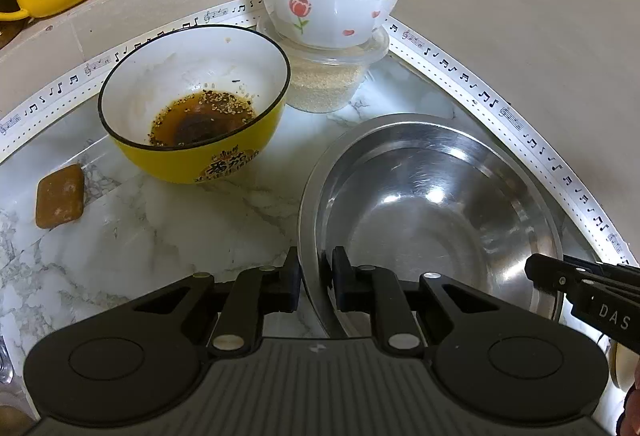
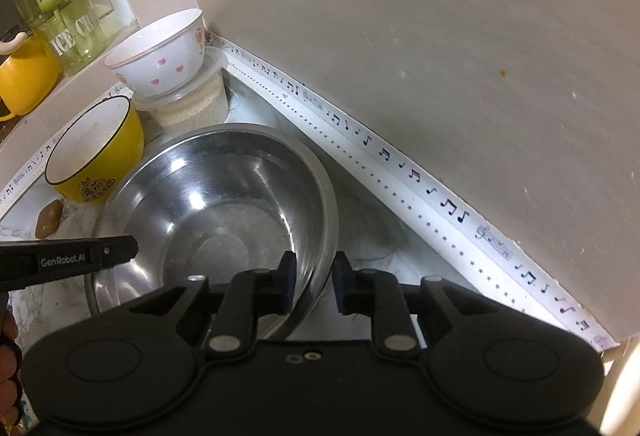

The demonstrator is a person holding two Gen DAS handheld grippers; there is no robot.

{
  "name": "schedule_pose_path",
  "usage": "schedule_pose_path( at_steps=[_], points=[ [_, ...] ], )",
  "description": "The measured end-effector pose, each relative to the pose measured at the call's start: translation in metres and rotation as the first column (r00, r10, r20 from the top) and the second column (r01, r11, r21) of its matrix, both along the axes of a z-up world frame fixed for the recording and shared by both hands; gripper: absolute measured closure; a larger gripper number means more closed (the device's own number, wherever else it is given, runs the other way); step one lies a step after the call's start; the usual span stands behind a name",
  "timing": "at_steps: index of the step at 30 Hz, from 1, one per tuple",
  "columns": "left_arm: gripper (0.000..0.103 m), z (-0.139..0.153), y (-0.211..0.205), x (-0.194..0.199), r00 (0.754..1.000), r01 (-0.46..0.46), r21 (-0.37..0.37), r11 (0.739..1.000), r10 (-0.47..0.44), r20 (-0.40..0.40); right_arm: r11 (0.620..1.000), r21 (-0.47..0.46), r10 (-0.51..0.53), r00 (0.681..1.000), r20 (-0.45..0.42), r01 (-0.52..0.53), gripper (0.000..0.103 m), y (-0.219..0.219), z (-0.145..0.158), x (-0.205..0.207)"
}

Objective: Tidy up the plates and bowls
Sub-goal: 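Close both tools on the steel bowl rim, then lift the steel bowl with both tools and carry it toward the cream bowl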

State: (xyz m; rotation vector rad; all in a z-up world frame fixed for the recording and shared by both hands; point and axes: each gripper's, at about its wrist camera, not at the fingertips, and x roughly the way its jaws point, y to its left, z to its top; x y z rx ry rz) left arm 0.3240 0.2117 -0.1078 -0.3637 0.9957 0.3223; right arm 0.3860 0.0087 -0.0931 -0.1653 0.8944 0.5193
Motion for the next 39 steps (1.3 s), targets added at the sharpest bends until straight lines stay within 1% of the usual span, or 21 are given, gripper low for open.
schedule_pose_path(
  at_steps=[4, 8, 14, 20, 24, 29, 34, 39],
  points=[
    [0.089, 0.005, -0.004, -0.008, 1.000, 0.001, 0.000, 1.000, -0.001, 0.012, 1.000, 0.009, -0.003, 1.000, -0.002, 0.003, 0.087, -0.006, 0.002, -0.003],
    [0.089, 0.013, -0.011, -0.018, 1.000, 0.016, 0.003, 1.000, -0.016, 0.022, 1.000, 0.001, 0.003, 1.000, 0.017, -0.003, 0.087, -0.011, 0.008, -0.012],
    [0.089, 0.031, -0.027, -0.038, 0.998, 0.050, 0.009, 0.999, -0.051, 0.042, 1.000, 0.015, -0.001, 1.000, 0.020, 0.000, 0.087, -0.026, 0.021, -0.033],
    [0.089, 0.061, -0.053, -0.067, 0.991, 0.102, 0.023, 0.994, -0.104, 0.082, 0.999, 0.039, -0.028, 0.999, 0.034, 0.027, 0.087, -0.049, 0.042, -0.065],
    [0.089, 0.078, -0.069, -0.089, 0.984, 0.139, 0.016, 0.990, -0.140, 0.111, 0.997, 0.052, -0.055, 0.998, 0.039, 0.053, 0.087, -0.068, 0.054, -0.088],
    [0.089, 0.093, -0.089, -0.115, 0.975, 0.179, 0.003, 0.984, -0.177, 0.133, 0.993, 0.079, -0.091, 0.994, 0.061, 0.086, 0.087, -0.094, 0.071, -0.121],
    [0.089, 0.103, -0.112, -0.138, 0.967, 0.217, -0.035, 0.976, -0.210, 0.145, 0.988, 0.092, -0.127, 0.989, 0.072, 0.121, 0.087, -0.118, 0.081, -0.149],
    [0.089, 0.111, -0.145, -0.156, 0.952, 0.268, -0.031, 0.963, -0.260, 0.158, 0.983, 0.097, -0.162, 0.983, 0.083, 0.154, 0.087, -0.147, 0.086, -0.177]
  ],
)
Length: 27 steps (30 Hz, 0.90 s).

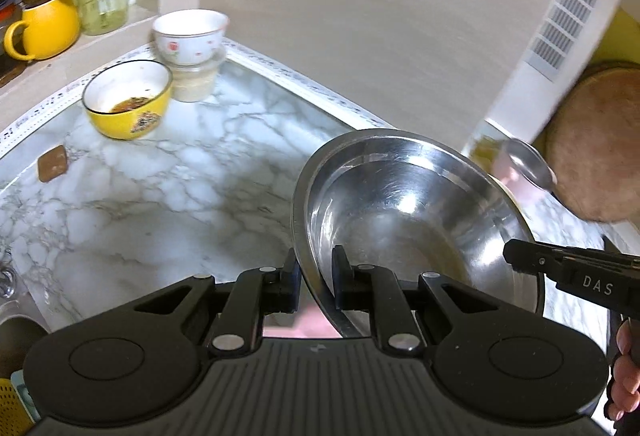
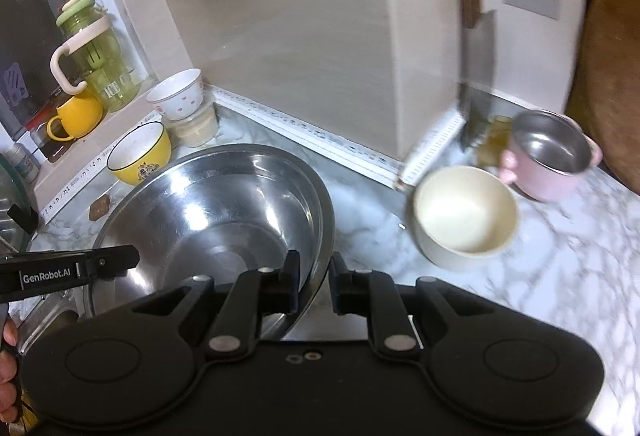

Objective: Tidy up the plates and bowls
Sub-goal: 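Lift the steel bowl with both tools and carry it toward the cream bowl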

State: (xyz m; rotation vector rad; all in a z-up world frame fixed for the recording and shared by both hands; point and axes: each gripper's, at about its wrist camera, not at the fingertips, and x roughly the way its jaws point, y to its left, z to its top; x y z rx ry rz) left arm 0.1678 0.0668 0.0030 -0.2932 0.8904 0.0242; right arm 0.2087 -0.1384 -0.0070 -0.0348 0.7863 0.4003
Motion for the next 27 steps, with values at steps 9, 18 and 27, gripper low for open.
schedule_pose_path(
  at_steps=[9, 18, 27],
  points=[
    [0.088, 0.003, -0.058, -0.013, 0.995, 0.099, 0.010, 0.995, -0.099, 0.021, 0.998, -0.002, -0.065, 0.998, 0.005, 0.065, 0.087, -0.056, -0.001, -0.033],
    [0.088, -0.019, -0.117, -0.008, 0.984, 0.179, 0.033, 0.983, -0.179, 0.003, 0.990, -0.026, -0.136, 0.990, -0.021, 0.136, 0.087, -0.110, -0.016, -0.042],
    [0.088, -0.054, -0.156, -0.002, 0.975, 0.223, 0.071, 0.972, -0.220, -0.038, 0.984, -0.044, -0.175, 0.982, -0.067, 0.173, 0.087, -0.146, -0.048, -0.039]
  ],
)
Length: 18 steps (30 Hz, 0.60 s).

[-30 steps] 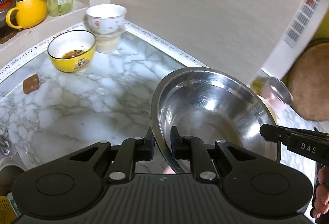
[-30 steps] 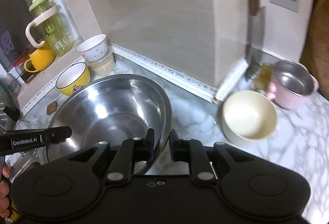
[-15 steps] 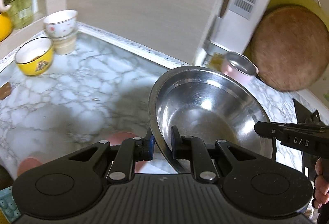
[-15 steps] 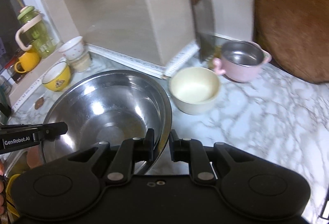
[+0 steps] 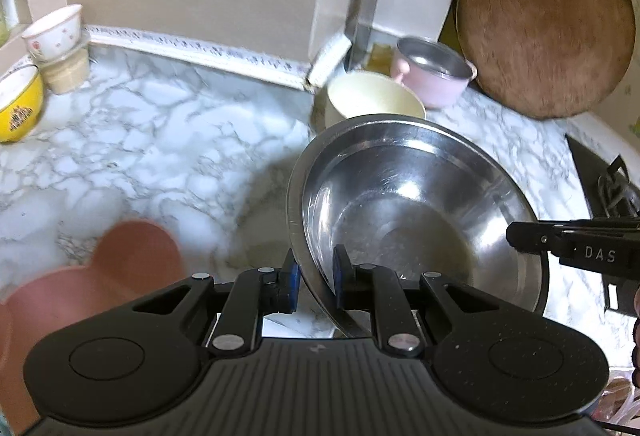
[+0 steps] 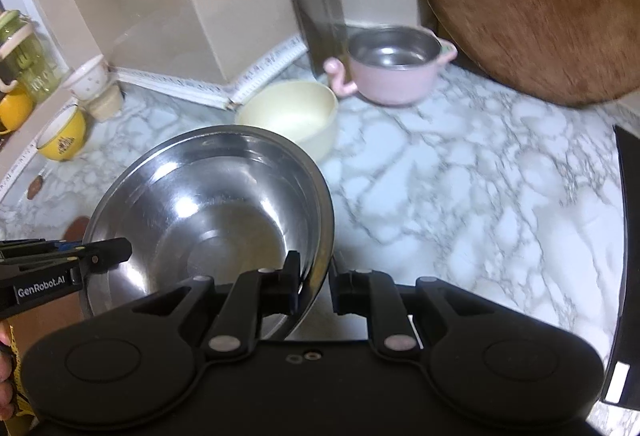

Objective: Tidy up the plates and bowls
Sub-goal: 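Lift the steel bowl with both tools and carry it toward the cream bowl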

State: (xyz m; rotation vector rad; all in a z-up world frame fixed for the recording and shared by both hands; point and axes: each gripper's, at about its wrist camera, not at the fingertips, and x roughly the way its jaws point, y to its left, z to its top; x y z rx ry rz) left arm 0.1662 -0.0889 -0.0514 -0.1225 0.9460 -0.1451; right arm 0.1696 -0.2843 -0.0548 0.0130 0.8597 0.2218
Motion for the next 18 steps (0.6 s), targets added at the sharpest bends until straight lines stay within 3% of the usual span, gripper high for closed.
schedule_pose_path(
  at_steps=[18],
  points=[
    [0.087, -0.045, -0.029, 0.019, 0.997, 0.023, -0.008, 1.000, -0.023, -0.069, 0.998, -0.034, -0.049, 0.998, -0.042, 0.048, 0.087, -0.026, -0.029, 0.015]
  ],
)
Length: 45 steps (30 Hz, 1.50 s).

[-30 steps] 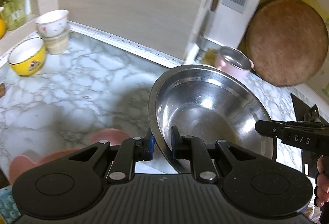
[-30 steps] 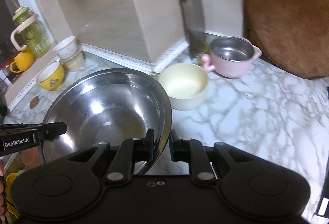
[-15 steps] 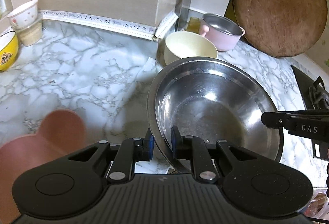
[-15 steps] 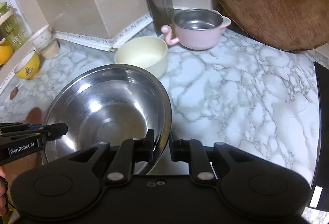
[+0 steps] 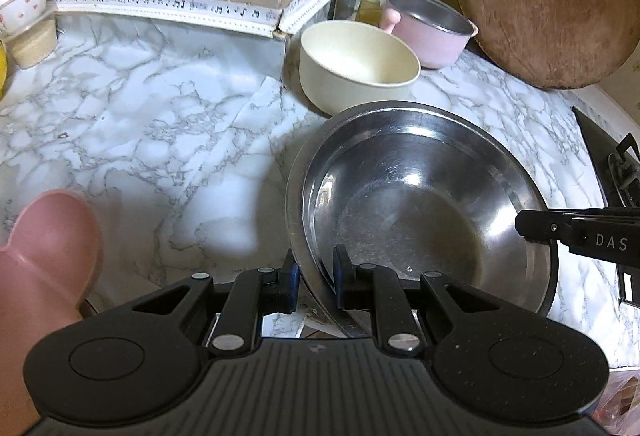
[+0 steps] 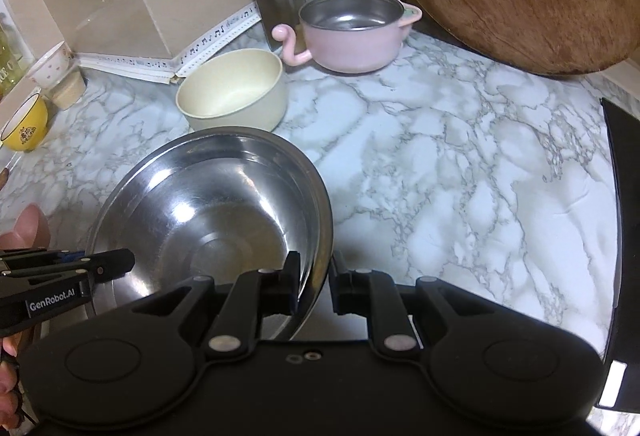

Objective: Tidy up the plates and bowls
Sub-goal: 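Lift the steel bowl with both tools and carry it toward the cream bowl, then lower the steel bowl onto the counter and open both tools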

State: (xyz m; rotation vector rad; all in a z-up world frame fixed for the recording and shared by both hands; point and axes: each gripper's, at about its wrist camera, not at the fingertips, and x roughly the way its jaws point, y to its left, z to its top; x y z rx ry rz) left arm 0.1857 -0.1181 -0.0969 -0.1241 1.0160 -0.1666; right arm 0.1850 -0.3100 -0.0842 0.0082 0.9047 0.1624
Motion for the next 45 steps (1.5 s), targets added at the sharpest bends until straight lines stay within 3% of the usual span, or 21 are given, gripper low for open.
schedule_pose_path(
  at_steps=[17, 27, 30, 32, 34, 43, 44, 45],
  points=[
    [0.087, -0.002, 0.000, 0.007, 0.999, 0.036, -0.008, 0.999, -0.036, -0.012, 0.999, 0.023, -0.030, 0.999, -0.032, 0.031, 0.086, -0.004, -0.007, 0.008],
    [0.086, 0.001, 0.008, 0.008, 0.999, 0.040, -0.025, 0.999, -0.040, 0.000, 0.999, 0.027, -0.032, 0.999, 0.011, 0.032, 0.085, -0.007, 0.004, 0.003],
    [0.075, 0.003, 0.012, 0.006, 0.999, 0.040, -0.038, 0.998, -0.040, 0.013, 0.999, 0.031, -0.028, 0.999, 0.030, 0.027, 0.084, -0.007, 0.010, 0.000],
    [0.058, 0.006, 0.014, 0.005, 0.999, 0.033, -0.039, 0.999, -0.032, 0.027, 0.999, 0.039, -0.024, 0.999, 0.034, 0.022, 0.084, -0.007, 0.012, -0.001],
    [0.048, 0.010, 0.015, 0.003, 0.998, 0.030, -0.036, 0.999, -0.028, 0.050, 0.999, 0.040, -0.022, 0.999, 0.040, 0.020, 0.083, -0.006, 0.015, -0.002],
    [0.043, 0.040, 0.019, 0.003, 0.993, 0.049, -0.034, 0.998, -0.045, 0.107, 0.999, 0.028, 0.032, 0.997, 0.064, -0.034, 0.077, 0.003, 0.033, -0.009],
    [0.039, 0.045, 0.020, 0.003, 0.992, 0.052, -0.037, 0.998, -0.048, 0.120, 0.999, 0.023, 0.039, 0.997, 0.073, -0.041, 0.074, 0.004, 0.037, -0.010],
    [0.037, 0.051, 0.020, 0.003, 0.989, 0.055, -0.038, 0.998, -0.049, 0.137, 0.999, 0.021, 0.048, 0.995, 0.083, -0.050, 0.063, 0.004, 0.040, -0.011]
  ],
)
